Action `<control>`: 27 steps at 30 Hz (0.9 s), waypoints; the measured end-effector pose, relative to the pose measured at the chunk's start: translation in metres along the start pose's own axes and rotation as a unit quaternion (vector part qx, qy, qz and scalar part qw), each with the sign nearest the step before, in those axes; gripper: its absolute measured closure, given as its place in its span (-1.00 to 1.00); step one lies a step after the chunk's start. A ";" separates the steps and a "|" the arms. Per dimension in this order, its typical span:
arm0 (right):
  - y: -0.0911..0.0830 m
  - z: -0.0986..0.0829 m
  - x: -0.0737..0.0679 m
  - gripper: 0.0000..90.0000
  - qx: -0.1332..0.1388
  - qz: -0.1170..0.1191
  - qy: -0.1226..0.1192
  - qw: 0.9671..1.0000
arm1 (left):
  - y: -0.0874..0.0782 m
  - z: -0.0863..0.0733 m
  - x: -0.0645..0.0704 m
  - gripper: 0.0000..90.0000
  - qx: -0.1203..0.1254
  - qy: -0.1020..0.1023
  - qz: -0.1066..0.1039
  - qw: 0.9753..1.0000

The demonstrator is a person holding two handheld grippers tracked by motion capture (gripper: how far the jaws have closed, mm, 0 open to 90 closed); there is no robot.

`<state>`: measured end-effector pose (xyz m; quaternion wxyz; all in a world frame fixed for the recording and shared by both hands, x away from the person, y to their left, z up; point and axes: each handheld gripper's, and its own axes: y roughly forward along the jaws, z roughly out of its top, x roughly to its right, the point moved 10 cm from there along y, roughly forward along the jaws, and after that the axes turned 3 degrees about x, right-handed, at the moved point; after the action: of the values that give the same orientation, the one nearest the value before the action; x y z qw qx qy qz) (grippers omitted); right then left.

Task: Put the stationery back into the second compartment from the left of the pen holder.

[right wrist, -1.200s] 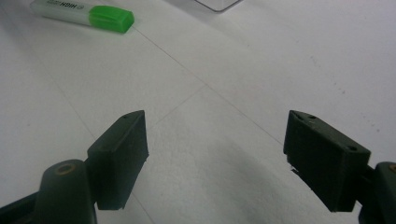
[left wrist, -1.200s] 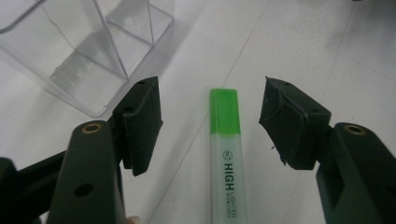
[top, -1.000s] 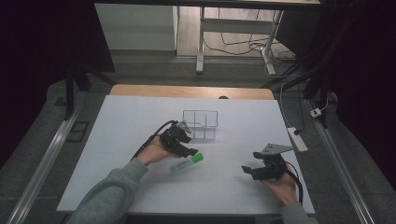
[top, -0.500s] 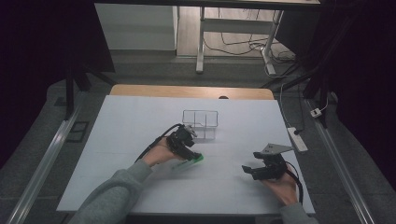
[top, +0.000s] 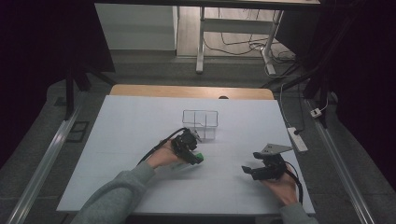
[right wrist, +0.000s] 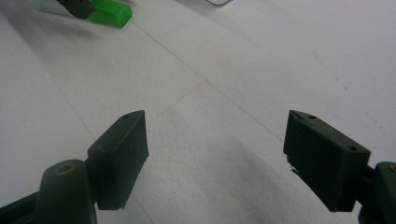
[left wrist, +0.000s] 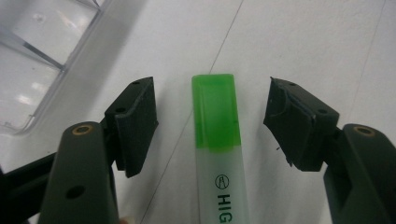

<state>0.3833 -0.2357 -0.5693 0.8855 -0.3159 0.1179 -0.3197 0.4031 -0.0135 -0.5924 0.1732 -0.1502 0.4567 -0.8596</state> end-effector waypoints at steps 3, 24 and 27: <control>0.000 0.000 0.000 -0.53 -0.001 0.000 0.000 1.000 | 0.003 -0.001 0.000 -0.20 -0.006 0.003 0.002 1.000; 0.000 0.000 0.000 -0.52 -0.001 -0.003 0.000 1.000 | 0.006 -0.005 0.002 0.45 -0.033 0.023 0.030 0.999; -0.001 0.000 0.001 -0.52 -0.001 -0.004 -0.001 1.000 | 0.006 -0.005 0.002 0.46 -0.031 0.024 0.027 0.999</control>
<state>0.3835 -0.2366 -0.5691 0.8841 -0.3172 0.1163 -0.3230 0.4004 -0.0139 -0.6001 0.1809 -0.1220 0.4911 -0.8433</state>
